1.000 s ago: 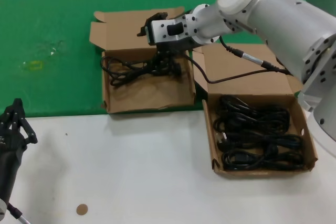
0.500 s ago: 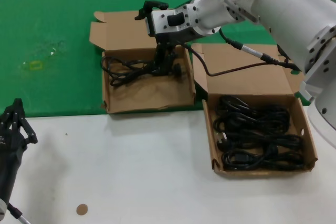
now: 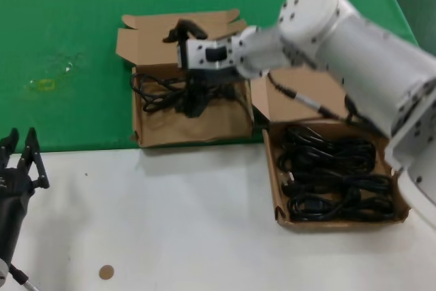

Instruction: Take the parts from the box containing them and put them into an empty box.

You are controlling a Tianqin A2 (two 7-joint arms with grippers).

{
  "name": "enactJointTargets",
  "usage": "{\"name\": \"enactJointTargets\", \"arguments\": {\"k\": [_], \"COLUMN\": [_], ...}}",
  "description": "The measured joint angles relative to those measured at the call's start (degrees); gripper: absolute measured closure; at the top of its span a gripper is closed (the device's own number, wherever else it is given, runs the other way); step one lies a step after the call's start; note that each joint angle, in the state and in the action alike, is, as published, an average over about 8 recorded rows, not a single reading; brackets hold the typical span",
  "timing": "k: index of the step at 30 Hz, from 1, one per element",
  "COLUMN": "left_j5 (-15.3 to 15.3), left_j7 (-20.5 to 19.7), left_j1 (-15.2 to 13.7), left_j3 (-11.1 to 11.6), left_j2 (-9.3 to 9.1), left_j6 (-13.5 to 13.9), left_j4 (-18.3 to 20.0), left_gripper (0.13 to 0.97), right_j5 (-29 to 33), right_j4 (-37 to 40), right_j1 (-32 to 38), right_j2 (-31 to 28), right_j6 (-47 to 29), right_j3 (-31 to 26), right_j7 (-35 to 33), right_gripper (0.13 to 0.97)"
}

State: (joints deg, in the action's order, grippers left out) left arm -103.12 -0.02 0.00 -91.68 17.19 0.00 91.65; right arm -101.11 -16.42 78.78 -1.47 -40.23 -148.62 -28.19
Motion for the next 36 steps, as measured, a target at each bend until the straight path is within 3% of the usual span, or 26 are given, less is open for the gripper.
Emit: {"name": "enactJointTargets", "arguments": {"k": [10,18,22,30,36], "left_j5": [0.0,0.0,0.0,0.0,0.0], "left_j7": [0.0,0.0,0.0,0.0,0.0], "left_j1": [0.0,0.0,0.0,0.0,0.0], "left_j3": [0.0,0.0,0.0,0.0,0.0], "left_j2": [0.00,0.00,0.00,0.00,0.00], "left_j6": [0.0,0.0,0.0,0.0,0.0], "left_j4": [0.0,0.0,0.0,0.0,0.0], "left_gripper": [0.818,0.642,0.642,0.416,0.312], "right_j5": [-0.3,-0.5,-0.6,-0.9,-1.1], "right_j4": [-10.7,-19.4,-23.8,-32.6,-39.2], "right_j1": [-11.2,-20.4,-25.0,-34.1,-41.0], "right_j2": [-2.2,-4.1,-5.0,-6.8,-8.2], "right_j6": [5.7,10.4,12.7,17.4,20.9], "right_j3": [8.1,14.7,18.0,24.7,29.6], "right_j7": [4.0,7.3,8.9,12.2,14.7], "right_gripper": [0.146,0.129,0.129,0.129,0.129]}}
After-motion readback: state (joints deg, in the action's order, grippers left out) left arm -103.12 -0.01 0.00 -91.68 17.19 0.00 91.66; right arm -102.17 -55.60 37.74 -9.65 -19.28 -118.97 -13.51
